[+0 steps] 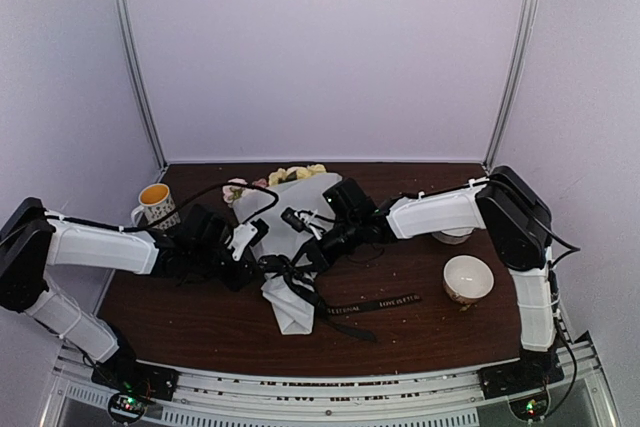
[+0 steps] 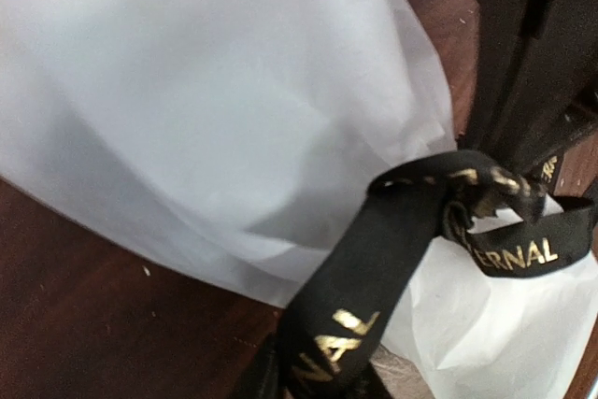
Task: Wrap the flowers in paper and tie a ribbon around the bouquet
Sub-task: Cross the half-tied ribbon over the folded bouquet.
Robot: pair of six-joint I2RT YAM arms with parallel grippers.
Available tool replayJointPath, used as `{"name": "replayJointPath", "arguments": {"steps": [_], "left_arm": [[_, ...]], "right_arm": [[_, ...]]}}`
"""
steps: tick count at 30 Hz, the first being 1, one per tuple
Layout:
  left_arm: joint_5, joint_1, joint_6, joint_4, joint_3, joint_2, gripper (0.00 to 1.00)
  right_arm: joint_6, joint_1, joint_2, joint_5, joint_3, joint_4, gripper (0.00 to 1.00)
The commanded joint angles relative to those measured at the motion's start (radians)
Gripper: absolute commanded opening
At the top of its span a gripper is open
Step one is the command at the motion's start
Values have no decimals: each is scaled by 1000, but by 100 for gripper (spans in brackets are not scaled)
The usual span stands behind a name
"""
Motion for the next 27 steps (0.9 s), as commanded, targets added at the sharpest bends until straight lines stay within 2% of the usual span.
{"name": "replayJointPath", "arguments": {"steps": [1, 2, 3, 15, 22, 27], "left_arm": [[82, 5, 6, 114, -21, -17, 11], [71, 5, -1, 125, -32, -20, 3], [62, 5, -5, 130, -40, -19, 0], [-12, 5, -74, 75, -66, -4, 0], [-2, 5, -83, 57, -76, 21, 0], [54, 5, -74, 64, -72, 24, 0]], "right_arm": [[-19, -5, -62, 19, 23, -31, 0], [-20, -4, -67, 21, 19, -28, 0], [-20, -4, -70, 25, 16, -26, 0], [43, -22, -114, 122, -19, -28, 0], [125, -56, -102, 144, -44, 14, 0], [153, -56, -85, 138, -38, 41, 0]]}}
